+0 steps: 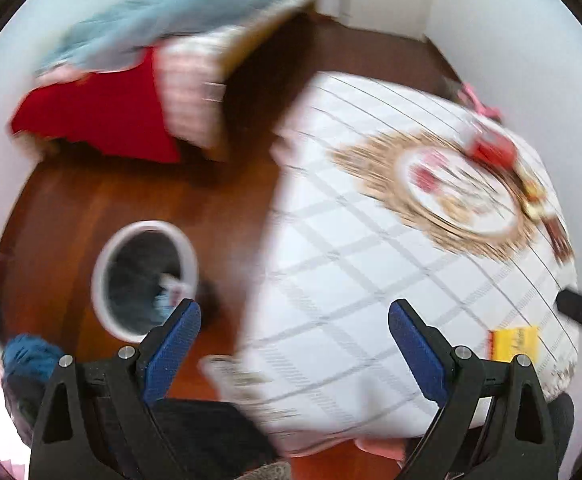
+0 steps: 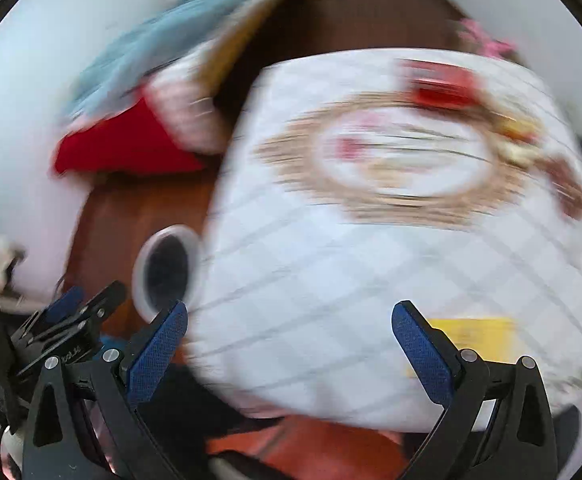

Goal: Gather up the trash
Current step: 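Swing both tools back toward the table, then grasp the yellow HAOMAO pack with the left tool while the right tool grasps the clear plastic cup, then carry pack and cup over the bin and open both tools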

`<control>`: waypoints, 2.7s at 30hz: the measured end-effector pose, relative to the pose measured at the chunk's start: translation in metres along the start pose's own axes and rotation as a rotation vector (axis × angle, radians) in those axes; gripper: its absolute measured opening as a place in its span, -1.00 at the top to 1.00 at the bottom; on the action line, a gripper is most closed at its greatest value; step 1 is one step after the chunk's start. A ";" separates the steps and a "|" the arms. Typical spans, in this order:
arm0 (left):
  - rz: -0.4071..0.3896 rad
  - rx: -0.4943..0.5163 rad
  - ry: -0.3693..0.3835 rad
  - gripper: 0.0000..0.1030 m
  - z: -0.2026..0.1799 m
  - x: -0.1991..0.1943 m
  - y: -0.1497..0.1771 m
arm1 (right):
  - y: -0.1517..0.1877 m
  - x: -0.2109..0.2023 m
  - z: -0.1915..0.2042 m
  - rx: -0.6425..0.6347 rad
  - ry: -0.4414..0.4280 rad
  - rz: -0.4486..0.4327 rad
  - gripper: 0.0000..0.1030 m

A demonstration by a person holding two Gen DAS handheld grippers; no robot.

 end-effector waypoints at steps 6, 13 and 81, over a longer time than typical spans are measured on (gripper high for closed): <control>0.048 0.234 0.047 -0.86 -0.124 0.031 0.013 | -0.011 -0.054 -0.151 0.196 0.159 -0.072 -0.42; 0.105 0.320 0.017 -0.86 -0.172 0.065 0.021 | -0.023 -0.054 -0.262 0.305 0.223 -0.076 -0.42; -0.165 0.333 0.176 -0.13 -0.157 -0.045 -0.020 | 0.047 -0.046 -0.177 0.148 0.149 -0.116 0.14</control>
Point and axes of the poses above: each gripper's, at about its wrist camera, not at the fingertips, and x roughly the way its jaws point, z to its left, y to its underside, the point moved 6 cm from there along x, roughly the way its jaws point, and after that the axes turned 12 degrees about -y, right-handed, at the moved point
